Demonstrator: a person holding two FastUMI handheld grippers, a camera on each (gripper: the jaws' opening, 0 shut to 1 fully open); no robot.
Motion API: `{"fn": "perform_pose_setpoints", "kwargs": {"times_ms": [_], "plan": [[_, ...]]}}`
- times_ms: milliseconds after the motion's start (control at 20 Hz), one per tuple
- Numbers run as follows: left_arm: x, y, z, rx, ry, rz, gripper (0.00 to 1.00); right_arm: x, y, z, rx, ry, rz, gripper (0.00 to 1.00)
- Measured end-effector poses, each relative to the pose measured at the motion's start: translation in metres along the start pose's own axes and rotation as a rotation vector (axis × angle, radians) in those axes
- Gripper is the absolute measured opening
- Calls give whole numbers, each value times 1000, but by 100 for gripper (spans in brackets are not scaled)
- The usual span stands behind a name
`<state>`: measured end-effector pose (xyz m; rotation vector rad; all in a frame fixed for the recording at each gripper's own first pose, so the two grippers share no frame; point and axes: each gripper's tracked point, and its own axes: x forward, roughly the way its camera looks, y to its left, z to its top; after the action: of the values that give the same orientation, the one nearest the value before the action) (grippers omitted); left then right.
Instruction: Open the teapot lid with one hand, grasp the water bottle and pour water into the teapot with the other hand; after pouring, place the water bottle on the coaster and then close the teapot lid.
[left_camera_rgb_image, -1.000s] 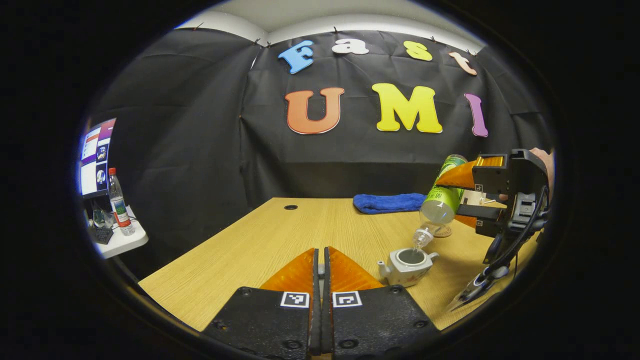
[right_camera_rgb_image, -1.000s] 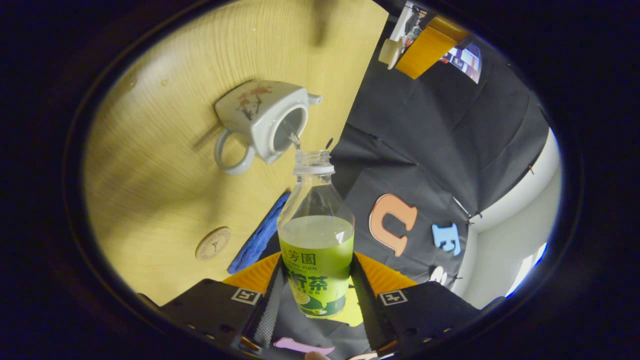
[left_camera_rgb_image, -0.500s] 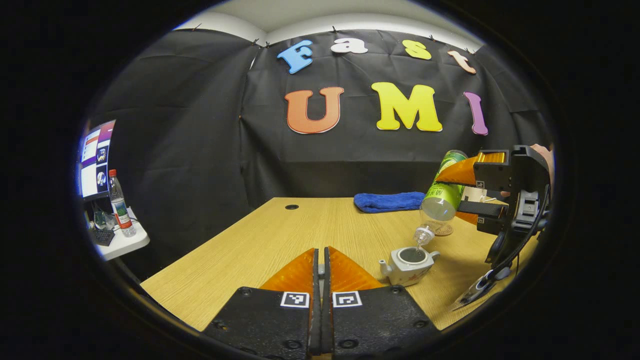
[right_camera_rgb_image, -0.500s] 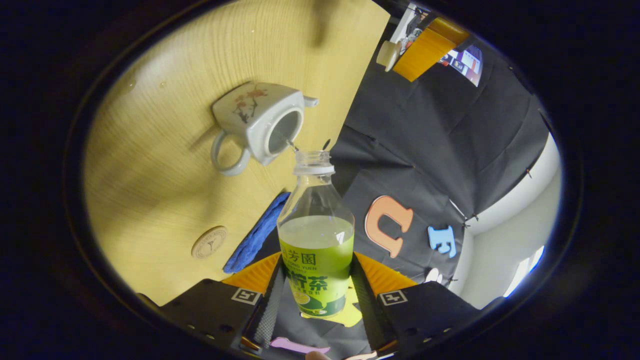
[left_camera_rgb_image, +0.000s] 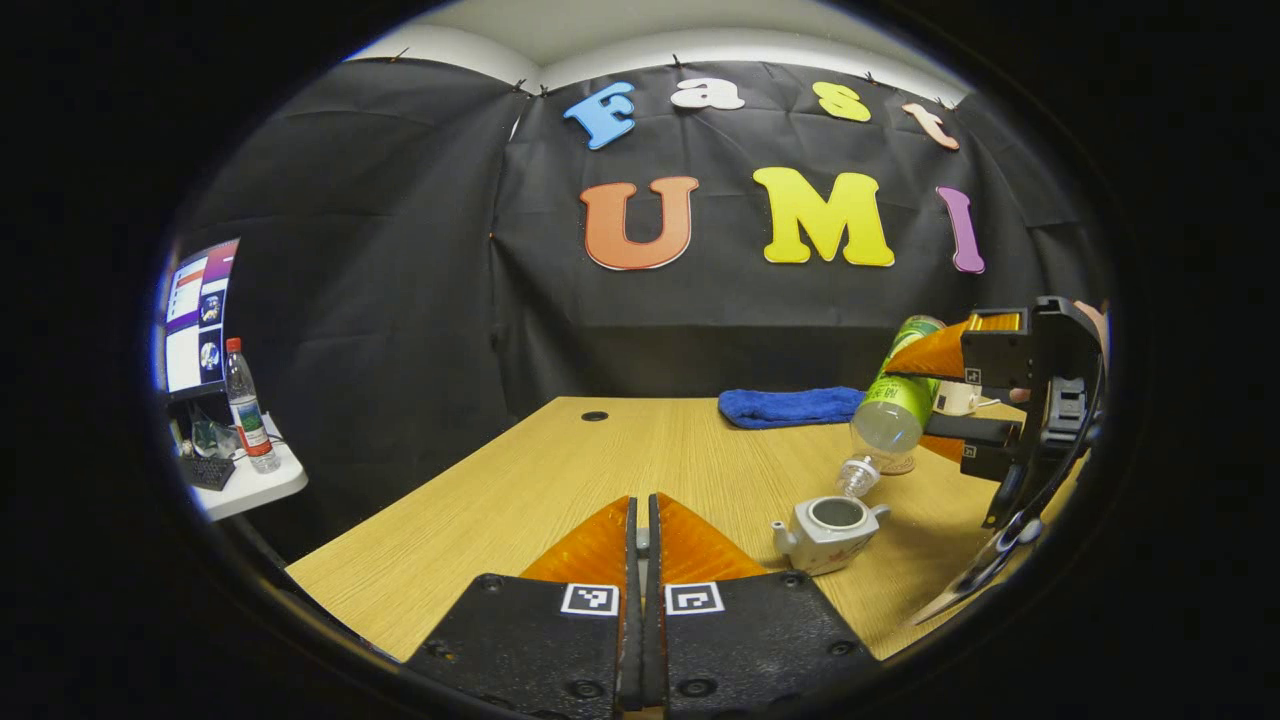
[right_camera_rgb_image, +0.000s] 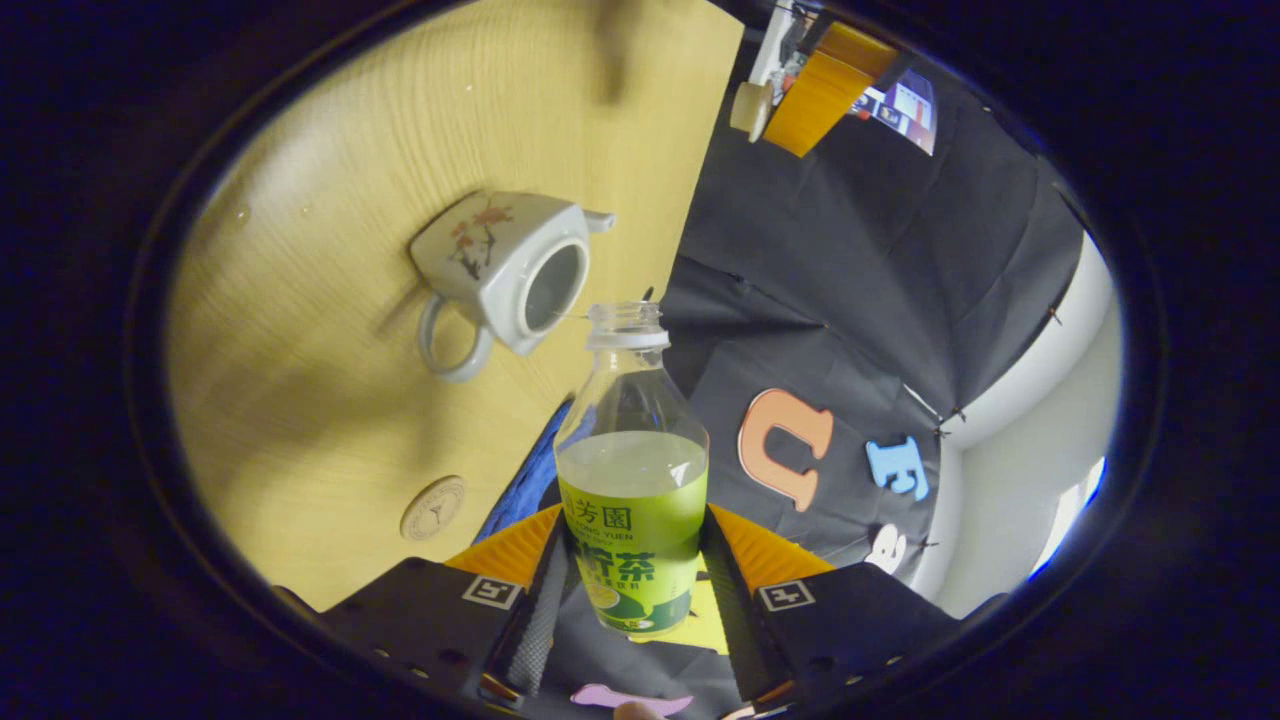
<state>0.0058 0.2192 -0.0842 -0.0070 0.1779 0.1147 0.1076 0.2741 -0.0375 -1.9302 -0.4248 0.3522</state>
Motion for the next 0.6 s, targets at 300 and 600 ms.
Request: {"fn": "perform_pose_setpoints", "kwargs": {"times_ms": [300, 600], "plan": [[-1, -4, 4, 2, -6, 6, 3, -5, 12, -3, 359, -21, 56, 70], [-1, -31, 19, 16, -45, -15, 3, -16, -22, -33, 791, -44, -15, 72]]}}
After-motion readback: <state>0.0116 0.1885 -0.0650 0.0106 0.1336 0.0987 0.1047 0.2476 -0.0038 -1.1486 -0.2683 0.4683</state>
